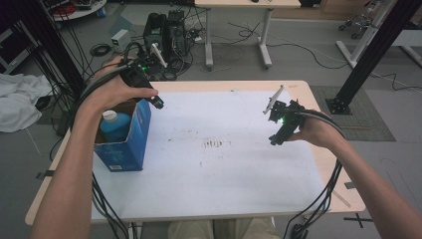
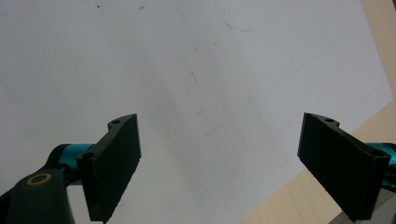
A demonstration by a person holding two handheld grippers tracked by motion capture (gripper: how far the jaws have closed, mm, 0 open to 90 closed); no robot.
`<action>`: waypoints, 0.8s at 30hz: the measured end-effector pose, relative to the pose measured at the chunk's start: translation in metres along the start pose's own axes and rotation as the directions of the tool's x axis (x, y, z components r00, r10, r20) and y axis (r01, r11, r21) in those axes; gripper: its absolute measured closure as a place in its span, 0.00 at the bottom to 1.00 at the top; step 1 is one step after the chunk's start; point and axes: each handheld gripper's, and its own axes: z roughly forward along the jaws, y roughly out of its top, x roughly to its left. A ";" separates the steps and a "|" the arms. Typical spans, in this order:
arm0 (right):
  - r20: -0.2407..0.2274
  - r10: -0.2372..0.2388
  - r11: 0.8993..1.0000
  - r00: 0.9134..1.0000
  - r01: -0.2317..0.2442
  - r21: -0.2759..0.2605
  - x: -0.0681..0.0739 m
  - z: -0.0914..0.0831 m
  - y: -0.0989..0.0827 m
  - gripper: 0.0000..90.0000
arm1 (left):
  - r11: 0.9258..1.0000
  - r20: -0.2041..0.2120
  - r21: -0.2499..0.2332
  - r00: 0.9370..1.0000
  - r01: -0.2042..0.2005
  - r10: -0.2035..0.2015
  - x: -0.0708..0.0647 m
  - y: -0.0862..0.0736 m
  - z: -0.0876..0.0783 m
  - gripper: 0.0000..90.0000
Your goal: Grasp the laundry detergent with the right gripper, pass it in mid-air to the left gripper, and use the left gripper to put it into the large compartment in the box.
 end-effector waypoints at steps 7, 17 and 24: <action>0.001 -0.001 1.000 1.000 0.001 -0.002 0.000 -0.001 0.001 0.14 | 0.998 0.040 -0.002 0.997 -0.069 0.069 -0.015 0.019 0.008 0.32; 0.003 0.000 1.000 1.000 0.000 -0.002 0.001 -0.001 0.001 0.14 | 0.991 0.099 0.011 0.987 -0.132 0.130 -0.032 0.032 0.028 0.24; 0.003 0.000 1.000 1.000 0.000 -0.001 0.000 -0.001 0.001 0.14 | 0.991 0.101 0.014 0.986 -0.136 0.134 -0.032 0.033 0.029 0.24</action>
